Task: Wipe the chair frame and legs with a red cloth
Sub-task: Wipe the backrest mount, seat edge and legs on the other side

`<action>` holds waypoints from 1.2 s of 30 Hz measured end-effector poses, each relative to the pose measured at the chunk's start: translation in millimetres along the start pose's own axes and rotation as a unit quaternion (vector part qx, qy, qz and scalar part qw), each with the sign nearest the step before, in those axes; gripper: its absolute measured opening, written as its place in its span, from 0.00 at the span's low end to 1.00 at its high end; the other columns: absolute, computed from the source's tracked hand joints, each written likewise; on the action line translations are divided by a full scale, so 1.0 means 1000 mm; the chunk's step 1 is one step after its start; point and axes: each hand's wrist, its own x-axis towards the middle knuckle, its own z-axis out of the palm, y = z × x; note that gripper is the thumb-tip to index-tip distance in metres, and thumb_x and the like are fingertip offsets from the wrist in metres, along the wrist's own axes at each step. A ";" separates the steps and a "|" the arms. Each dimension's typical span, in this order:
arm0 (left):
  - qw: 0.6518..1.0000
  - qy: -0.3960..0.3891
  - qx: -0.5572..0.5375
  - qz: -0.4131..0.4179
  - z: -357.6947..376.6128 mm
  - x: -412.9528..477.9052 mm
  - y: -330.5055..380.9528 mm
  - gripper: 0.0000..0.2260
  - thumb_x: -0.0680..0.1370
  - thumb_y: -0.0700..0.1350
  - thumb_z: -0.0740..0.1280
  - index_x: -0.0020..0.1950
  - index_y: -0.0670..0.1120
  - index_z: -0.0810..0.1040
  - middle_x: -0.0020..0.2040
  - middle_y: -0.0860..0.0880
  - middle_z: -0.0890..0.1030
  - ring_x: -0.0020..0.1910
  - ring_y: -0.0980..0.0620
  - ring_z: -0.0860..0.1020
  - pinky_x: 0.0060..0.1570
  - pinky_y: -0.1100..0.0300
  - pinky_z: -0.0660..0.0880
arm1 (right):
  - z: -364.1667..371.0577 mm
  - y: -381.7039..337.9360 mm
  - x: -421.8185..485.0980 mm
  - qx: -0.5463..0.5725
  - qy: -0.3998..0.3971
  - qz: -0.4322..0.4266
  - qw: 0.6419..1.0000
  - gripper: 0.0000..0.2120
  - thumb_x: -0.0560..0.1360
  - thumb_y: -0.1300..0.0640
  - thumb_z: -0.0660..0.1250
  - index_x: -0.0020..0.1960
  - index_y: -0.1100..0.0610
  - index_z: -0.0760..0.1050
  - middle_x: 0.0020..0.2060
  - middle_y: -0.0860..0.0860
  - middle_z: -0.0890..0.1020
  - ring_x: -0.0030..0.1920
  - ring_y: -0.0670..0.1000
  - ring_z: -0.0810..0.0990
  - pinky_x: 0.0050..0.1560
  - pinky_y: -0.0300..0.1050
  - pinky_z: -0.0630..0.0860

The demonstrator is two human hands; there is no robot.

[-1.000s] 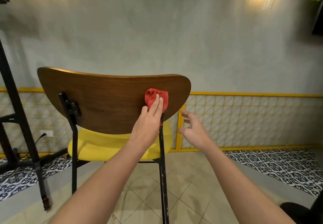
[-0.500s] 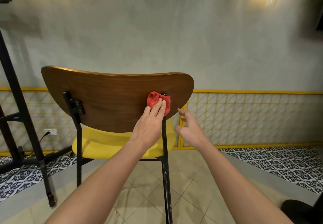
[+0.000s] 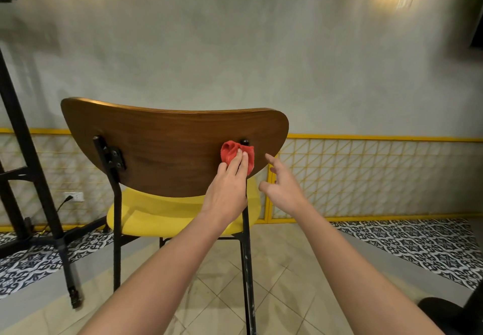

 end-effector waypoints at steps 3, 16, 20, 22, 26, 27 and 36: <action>1.000 -0.022 0.010 0.019 -0.001 -0.010 -0.003 0.36 0.76 0.34 0.61 0.78 0.42 0.45 0.78 0.47 0.52 0.66 0.47 0.62 0.59 0.60 0.69 | 0.000 -0.001 -0.004 0.002 0.000 0.002 1.000 0.35 0.72 0.62 0.66 0.75 0.50 0.57 0.73 0.50 0.63 0.73 0.50 0.61 0.70 0.50 0.64; 0.959 -0.014 0.253 0.126 -0.013 0.024 0.011 0.23 0.80 0.37 0.55 0.75 0.37 0.57 0.74 0.41 0.57 0.56 0.44 0.69 0.55 0.55 0.70 | -0.011 0.003 0.000 -0.009 0.001 0.001 1.000 0.35 0.73 0.63 0.65 0.75 0.51 0.56 0.73 0.51 0.63 0.72 0.50 0.62 0.69 0.48 0.65; 0.951 -0.018 0.277 0.137 -0.012 0.020 0.016 0.19 0.79 0.38 0.55 0.71 0.38 0.64 0.65 0.42 0.67 0.54 0.44 0.69 0.50 0.56 0.69 | -0.011 0.011 -0.004 -0.011 -0.007 0.007 1.000 0.35 0.73 0.64 0.65 0.75 0.51 0.56 0.73 0.51 0.62 0.73 0.50 0.61 0.69 0.47 0.64; 0.950 -0.018 0.279 0.139 -0.018 0.025 0.016 0.20 0.79 0.38 0.54 0.72 0.37 0.62 0.70 0.40 0.63 0.54 0.43 0.69 0.51 0.55 0.69 | -0.010 0.012 -0.004 -0.011 -0.005 0.010 1.000 0.34 0.73 0.64 0.65 0.75 0.51 0.56 0.73 0.51 0.62 0.72 0.50 0.61 0.69 0.48 0.65; 0.949 -0.016 0.291 0.118 -0.025 0.035 0.014 0.22 0.80 0.39 0.54 0.74 0.36 0.59 0.75 0.39 0.55 0.54 0.44 0.69 0.51 0.55 0.70 | -0.006 0.009 -0.003 -0.013 -0.001 0.006 1.000 0.35 0.72 0.63 0.66 0.75 0.51 0.57 0.73 0.50 0.63 0.72 0.50 0.62 0.68 0.48 0.66; 0.947 -0.017 0.301 0.114 -0.024 0.036 0.015 0.21 0.81 0.39 0.54 0.73 0.37 0.60 0.75 0.39 0.56 0.54 0.44 0.69 0.50 0.55 0.70 | -0.005 0.007 -0.003 -0.016 -0.002 0.003 1.000 0.35 0.72 0.63 0.66 0.75 0.51 0.57 0.73 0.50 0.63 0.72 0.50 0.62 0.69 0.48 0.65; 0.947 -0.043 0.286 0.139 -0.016 0.029 0.020 0.18 0.80 0.39 0.55 0.70 0.37 0.66 0.66 0.39 0.66 0.55 0.43 0.70 0.53 0.54 0.70 | -0.006 0.010 -0.008 -0.016 -0.009 0.005 1.000 0.34 0.73 0.63 0.65 0.75 0.52 0.56 0.73 0.51 0.62 0.72 0.50 0.62 0.68 0.47 0.66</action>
